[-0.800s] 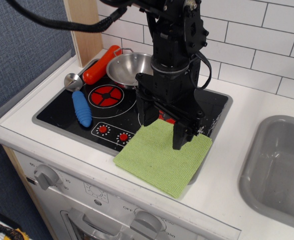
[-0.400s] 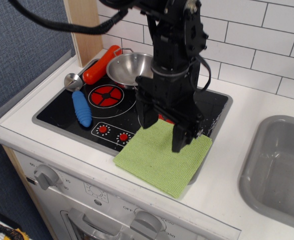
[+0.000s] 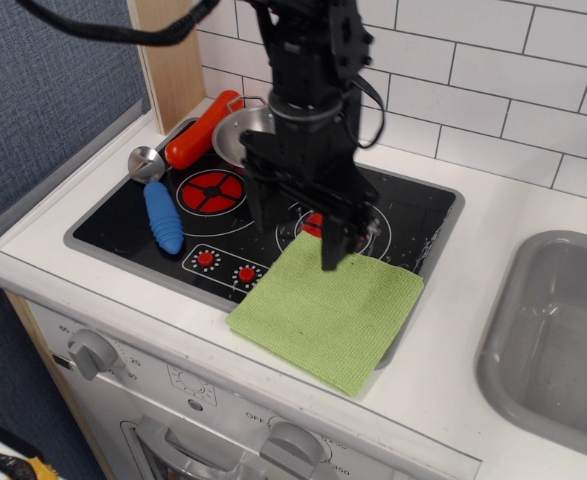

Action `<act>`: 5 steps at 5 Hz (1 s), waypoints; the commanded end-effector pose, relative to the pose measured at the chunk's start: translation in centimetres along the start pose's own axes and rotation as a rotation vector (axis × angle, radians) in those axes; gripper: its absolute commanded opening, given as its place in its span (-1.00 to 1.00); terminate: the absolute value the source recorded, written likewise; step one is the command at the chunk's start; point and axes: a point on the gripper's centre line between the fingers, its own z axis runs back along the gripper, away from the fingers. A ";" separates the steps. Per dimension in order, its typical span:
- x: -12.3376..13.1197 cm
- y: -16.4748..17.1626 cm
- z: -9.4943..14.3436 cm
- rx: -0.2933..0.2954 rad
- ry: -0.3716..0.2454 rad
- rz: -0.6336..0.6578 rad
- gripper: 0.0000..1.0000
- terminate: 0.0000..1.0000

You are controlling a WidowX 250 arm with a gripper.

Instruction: Place the blue spoon on the top right corner of the stove top.

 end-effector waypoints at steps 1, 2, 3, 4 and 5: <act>-0.9 9.1 1.0 0.093 -0.052 0.429 1.00 -1.00; -3.3 13.0 0.7 0.118 -0.050 0.627 1.00 -1.00; -4.0 14.6 -0.1 0.109 -0.054 0.724 1.00 -1.00; -3.4 15.0 -1.3 0.124 -0.048 0.737 1.00 -1.00; -2.6 15.0 -2.6 0.142 -0.045 0.752 1.00 -1.00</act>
